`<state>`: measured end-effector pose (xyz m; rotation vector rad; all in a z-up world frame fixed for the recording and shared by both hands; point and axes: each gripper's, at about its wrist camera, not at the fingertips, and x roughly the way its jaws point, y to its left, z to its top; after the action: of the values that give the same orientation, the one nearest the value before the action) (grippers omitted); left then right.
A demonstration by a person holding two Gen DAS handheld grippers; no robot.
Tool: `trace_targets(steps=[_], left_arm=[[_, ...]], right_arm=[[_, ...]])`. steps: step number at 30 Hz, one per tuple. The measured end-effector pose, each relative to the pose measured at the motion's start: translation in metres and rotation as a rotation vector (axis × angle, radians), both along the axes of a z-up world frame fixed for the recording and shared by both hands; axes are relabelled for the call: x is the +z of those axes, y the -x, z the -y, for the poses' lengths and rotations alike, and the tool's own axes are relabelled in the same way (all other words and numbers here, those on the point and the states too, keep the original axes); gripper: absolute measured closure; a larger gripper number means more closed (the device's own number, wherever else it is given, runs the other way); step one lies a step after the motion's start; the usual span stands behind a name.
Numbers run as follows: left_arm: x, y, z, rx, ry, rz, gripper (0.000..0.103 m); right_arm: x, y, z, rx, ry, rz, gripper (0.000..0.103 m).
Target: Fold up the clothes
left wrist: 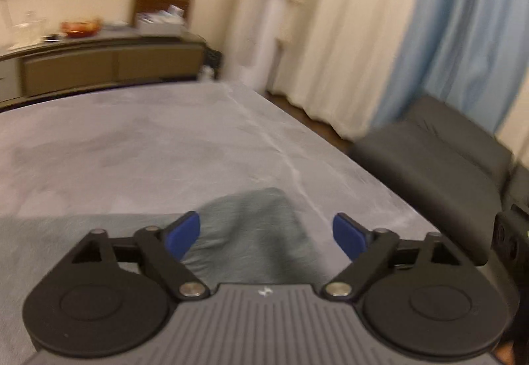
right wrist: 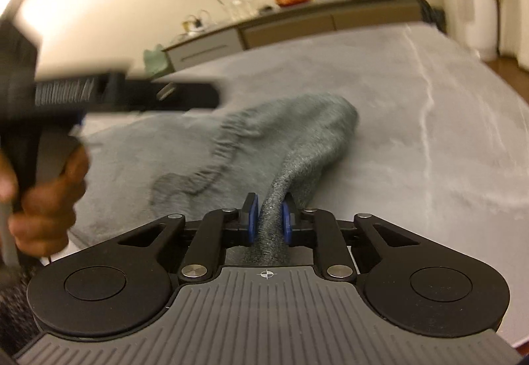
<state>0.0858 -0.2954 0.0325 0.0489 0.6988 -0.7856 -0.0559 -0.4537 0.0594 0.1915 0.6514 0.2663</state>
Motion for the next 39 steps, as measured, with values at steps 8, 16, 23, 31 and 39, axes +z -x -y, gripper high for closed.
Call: trace_targets(steps=[8, 16, 23, 31, 39], left_arm=[[-0.034, -0.036, 0.007, -0.001, -0.113, -0.179, 0.094], [-0.02, -0.06, -0.173, 0.251, 0.095, -0.239, 0.093], [-0.054, -0.067, -0.199, 0.361, 0.122, -0.298, 0.064], [-0.053, -0.04, -0.202, 0.338, 0.075, -0.283, 0.051], [-0.049, -0.017, -0.206, 0.336, 0.021, -0.254, 0.05]], right_arm=[[0.01, 0.006, -0.031, 0.155, 0.04, 0.116, 0.08], [0.023, 0.004, -0.023, 0.291, -0.216, 0.176, 0.066], [0.004, -0.021, -0.107, 0.404, 0.03, 0.054, 0.068], [0.006, -0.019, -0.131, 0.426, 0.241, 0.138, 0.068], [-0.005, -0.013, -0.171, 0.597, 0.297, 0.176, 0.069]])
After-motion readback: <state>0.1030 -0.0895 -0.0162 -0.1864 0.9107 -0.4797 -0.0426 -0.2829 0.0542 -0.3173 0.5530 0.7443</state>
